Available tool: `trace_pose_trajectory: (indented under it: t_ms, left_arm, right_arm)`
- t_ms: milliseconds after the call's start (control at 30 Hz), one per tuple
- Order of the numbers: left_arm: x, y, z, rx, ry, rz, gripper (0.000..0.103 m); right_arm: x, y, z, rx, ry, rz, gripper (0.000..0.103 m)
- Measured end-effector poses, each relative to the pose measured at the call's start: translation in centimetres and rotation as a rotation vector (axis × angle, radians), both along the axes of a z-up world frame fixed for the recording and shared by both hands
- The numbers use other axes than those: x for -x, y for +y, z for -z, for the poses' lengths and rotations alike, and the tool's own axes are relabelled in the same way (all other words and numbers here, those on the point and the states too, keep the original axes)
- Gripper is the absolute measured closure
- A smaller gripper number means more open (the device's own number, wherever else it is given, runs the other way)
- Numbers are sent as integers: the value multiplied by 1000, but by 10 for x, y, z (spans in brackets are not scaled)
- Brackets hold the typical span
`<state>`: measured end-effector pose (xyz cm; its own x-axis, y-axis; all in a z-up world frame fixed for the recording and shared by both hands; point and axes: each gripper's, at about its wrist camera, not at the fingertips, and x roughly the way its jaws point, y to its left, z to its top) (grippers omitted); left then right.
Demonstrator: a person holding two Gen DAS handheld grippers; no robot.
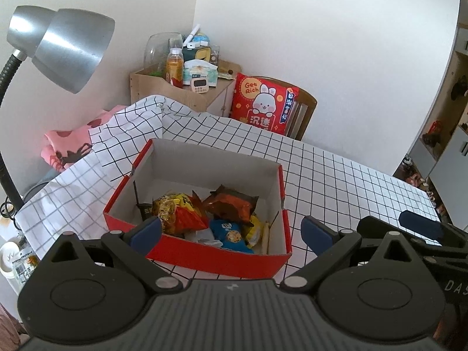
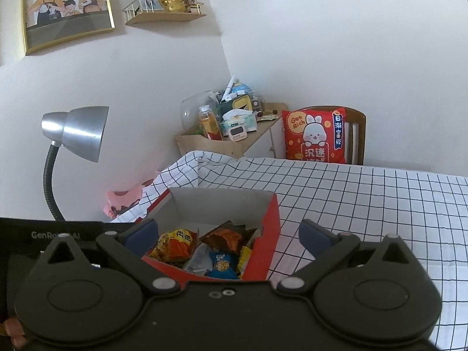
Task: Organize snacks
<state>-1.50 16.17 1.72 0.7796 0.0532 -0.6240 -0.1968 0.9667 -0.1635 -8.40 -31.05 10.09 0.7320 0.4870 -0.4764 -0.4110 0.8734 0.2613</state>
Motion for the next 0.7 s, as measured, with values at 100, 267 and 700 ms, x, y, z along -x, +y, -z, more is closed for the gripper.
trace_pose_trajectory:
  t_ms: [100, 267, 700]
  left_arm:
    - [1, 0, 0, 3, -1, 3, 1]
    - [2, 0, 0, 9, -2, 6, 1]
    - [-1, -3, 4, -10, 14, 9, 1]
  right_arm:
    - [1, 1, 0, 3, 1, -1, 0]
    - [2, 1, -1, 6, -2, 9, 0]
    - [5, 3, -1, 11, -25, 17, 0]
